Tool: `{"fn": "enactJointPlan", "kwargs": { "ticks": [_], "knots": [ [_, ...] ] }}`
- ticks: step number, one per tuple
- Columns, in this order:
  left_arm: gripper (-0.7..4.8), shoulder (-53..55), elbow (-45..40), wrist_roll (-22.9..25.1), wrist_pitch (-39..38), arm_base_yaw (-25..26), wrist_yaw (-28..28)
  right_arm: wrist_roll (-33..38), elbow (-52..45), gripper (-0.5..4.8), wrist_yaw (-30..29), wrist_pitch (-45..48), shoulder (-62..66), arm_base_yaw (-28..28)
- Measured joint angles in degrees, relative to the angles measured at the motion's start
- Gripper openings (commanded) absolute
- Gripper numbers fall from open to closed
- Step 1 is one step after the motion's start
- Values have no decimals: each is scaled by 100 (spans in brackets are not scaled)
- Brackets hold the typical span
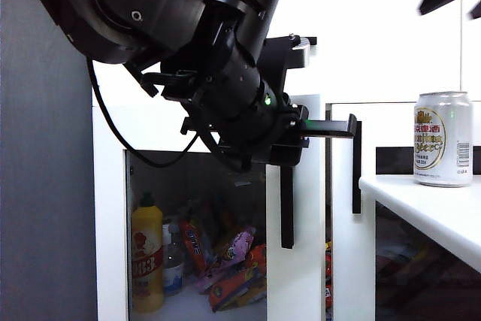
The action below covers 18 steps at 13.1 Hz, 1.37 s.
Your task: Open the left door of the white cabinet, pick up a can of beverage from the table on the right, place it inside the cabinet, and finally close the cabinet door.
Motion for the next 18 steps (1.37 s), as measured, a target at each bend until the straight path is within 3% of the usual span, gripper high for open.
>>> {"fn": "enactJointPlan", "kwargs": {
  "ticks": [11, 12, 13, 14, 15, 16, 18],
  "knots": [
    [-5, -9, -7, -15, -17, -2, 0, 85, 0, 479, -273, 50, -116, 98],
    [-5, -9, -9, -15, -15, -2, 0, 85, 0, 445, -323, 238, -22, 155],
    [-5, -9, -9, -15, -15, -2, 0, 85, 0, 353, -343, 446, 98, 210],
    [-5, -9, -9, -15, -15, -2, 0, 140, 0, 139, -356, 667, 212, 245],
    [-5, -11, -9, -15, -13, -2, 0, 332, 4, 31, -358, 975, 417, 308],
    [-5, -11, -9, -15, -13, -2, 0, 398, 13, -7, -396, 1071, 577, 361],
    [-5, -11, -9, -15, -11, -2, 0, 448, 214, -7, -597, 997, 1027, 575]
  ]
}}
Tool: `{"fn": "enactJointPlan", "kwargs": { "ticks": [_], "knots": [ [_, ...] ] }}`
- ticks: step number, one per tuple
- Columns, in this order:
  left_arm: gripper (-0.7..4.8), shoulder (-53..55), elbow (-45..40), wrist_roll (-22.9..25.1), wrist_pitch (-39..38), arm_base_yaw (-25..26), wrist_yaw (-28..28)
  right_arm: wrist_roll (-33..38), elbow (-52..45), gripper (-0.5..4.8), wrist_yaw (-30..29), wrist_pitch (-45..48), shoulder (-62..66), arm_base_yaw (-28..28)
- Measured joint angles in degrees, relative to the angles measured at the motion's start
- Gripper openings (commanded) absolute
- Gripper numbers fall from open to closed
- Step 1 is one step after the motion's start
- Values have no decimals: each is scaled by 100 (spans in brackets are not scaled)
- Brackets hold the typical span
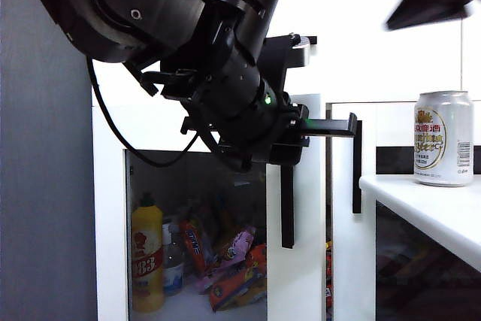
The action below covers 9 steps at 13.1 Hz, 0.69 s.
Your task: Open the left door of the white cabinet, pick up a can of beverage from the table on the right, place it inside the cabinet, and finally close the cabinet door.
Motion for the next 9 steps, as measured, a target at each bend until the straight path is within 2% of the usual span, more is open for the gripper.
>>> {"fn": "enactJointPlan", "kwargs": {
  "ticks": [2, 5, 9],
  "knots": [
    [-5, 0, 0, 0, -2, 0, 0, -2, 621, -7, -66, -129, 608, 181],
    [-5, 0, 0, 0, 4, 0, 0, -2, 1506, -8, -179, -745, 1375, 153],
    [-5, 0, 0, 0, 4, 0, 0, -39, 1646, -8, -492, -1314, 1484, 291]
  ]
}}
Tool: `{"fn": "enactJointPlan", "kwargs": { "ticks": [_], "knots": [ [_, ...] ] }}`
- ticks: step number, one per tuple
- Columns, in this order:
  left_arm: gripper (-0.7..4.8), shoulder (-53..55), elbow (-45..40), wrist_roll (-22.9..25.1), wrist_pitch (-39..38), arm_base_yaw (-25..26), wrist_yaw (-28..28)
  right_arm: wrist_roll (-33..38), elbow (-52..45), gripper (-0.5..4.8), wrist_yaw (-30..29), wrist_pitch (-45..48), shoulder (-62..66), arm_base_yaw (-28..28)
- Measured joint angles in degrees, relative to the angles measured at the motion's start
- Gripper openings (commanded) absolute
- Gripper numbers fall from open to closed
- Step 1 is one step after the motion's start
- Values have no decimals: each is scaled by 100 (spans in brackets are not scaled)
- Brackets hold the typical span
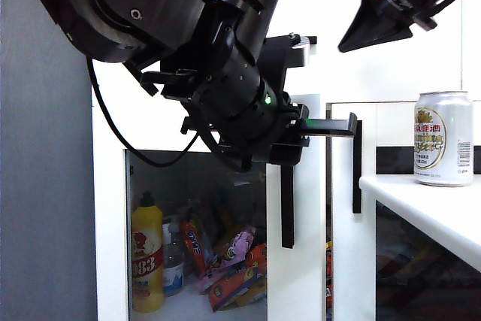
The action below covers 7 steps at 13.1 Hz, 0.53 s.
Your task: Open the left door of the white cabinet, pick up a can of beverage from the table on the right, place it inside the cabinet, and finally close the cabinet door.
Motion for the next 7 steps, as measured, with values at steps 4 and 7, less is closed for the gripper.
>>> {"fn": "enactJointPlan", "kwargs": {
  "ticks": [4, 7],
  "knots": [
    [-5, 0, 0, 0, 2, 0, 2, -116, 0, -7, 24, -297, 271, 153],
    [-5, 0, 0, 0, 4, -2, 0, -293, -2, -8, -155, -424, 815, 151]
  ]
}}
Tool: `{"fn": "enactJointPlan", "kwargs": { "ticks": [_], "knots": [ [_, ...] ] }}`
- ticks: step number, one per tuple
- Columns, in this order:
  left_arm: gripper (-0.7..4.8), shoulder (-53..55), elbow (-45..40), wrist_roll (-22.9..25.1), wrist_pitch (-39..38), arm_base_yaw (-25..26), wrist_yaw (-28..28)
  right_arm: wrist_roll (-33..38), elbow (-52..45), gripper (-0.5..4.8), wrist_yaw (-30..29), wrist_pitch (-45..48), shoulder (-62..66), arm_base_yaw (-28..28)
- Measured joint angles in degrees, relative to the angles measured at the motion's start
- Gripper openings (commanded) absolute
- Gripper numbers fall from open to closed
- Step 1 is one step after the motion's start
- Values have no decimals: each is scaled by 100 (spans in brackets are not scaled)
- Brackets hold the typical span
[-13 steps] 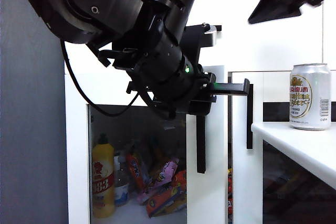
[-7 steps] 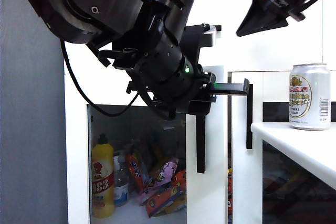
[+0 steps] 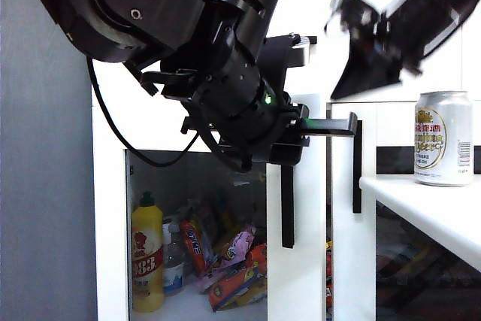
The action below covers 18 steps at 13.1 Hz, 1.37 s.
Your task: Open the left door of the white cabinet, pick up a can of beverage from the table on the right, place it inside the cabinet, and finally close the cabinet door.
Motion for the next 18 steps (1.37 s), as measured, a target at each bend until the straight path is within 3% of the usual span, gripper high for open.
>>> {"fn": "enactJointPlan", "kwargs": {
  "ticks": [8, 18],
  "knots": [
    [-5, -9, 0, 0, -15, -4, -4, -507, 4, -8, -903, -887, 157, 195],
    [-5, -42, -24, -4, -59, -50, -68, -688, 72, -8, -688, -1097, 155, 339]
  ]
}}
